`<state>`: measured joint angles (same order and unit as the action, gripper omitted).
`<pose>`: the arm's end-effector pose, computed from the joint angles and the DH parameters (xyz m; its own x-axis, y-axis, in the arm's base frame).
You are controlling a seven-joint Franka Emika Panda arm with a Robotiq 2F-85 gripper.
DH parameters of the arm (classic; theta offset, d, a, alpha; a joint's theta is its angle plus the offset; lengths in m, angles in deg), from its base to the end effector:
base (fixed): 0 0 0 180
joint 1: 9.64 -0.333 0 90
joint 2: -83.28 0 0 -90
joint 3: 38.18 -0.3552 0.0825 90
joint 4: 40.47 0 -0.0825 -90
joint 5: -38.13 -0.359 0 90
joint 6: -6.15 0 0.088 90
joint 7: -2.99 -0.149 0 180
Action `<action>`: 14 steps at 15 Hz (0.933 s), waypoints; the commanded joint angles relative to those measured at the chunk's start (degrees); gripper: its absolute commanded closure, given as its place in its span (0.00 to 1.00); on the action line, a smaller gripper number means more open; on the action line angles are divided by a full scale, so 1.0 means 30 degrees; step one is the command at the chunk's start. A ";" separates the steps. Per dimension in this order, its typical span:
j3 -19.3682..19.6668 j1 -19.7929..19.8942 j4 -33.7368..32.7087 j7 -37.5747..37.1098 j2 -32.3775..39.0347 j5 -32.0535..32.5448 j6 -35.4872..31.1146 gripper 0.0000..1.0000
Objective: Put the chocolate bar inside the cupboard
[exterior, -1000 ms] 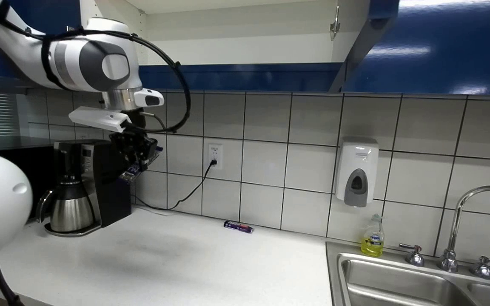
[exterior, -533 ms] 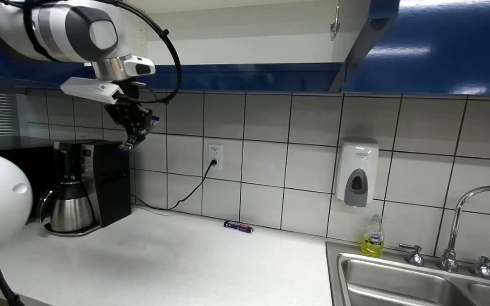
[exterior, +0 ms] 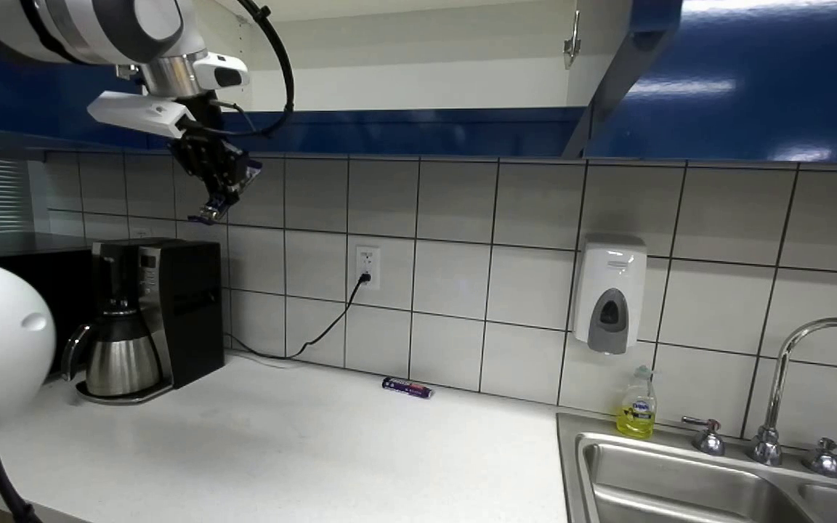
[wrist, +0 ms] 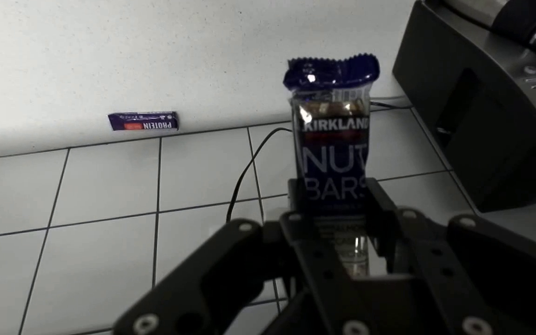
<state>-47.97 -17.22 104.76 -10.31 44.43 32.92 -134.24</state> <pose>0.3471 0.1224 0.5609 0.8386 -0.0209 0.5443 0.0456 -0.9931 -0.1083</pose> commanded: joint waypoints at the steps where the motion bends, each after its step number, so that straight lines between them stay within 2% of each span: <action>1: -0.0681 0.0431 -0.0971 -0.1002 -0.0843 0.0113 0.1254 0.92; 6: -0.1324 0.0949 -0.2487 -0.2115 -0.1201 0.0371 0.1719 0.92; 14: -0.1793 0.2104 -0.6008 -0.3192 -0.0219 0.0654 0.2741 0.92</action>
<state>-51.85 -13.43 92.23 -17.25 41.75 33.56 -129.52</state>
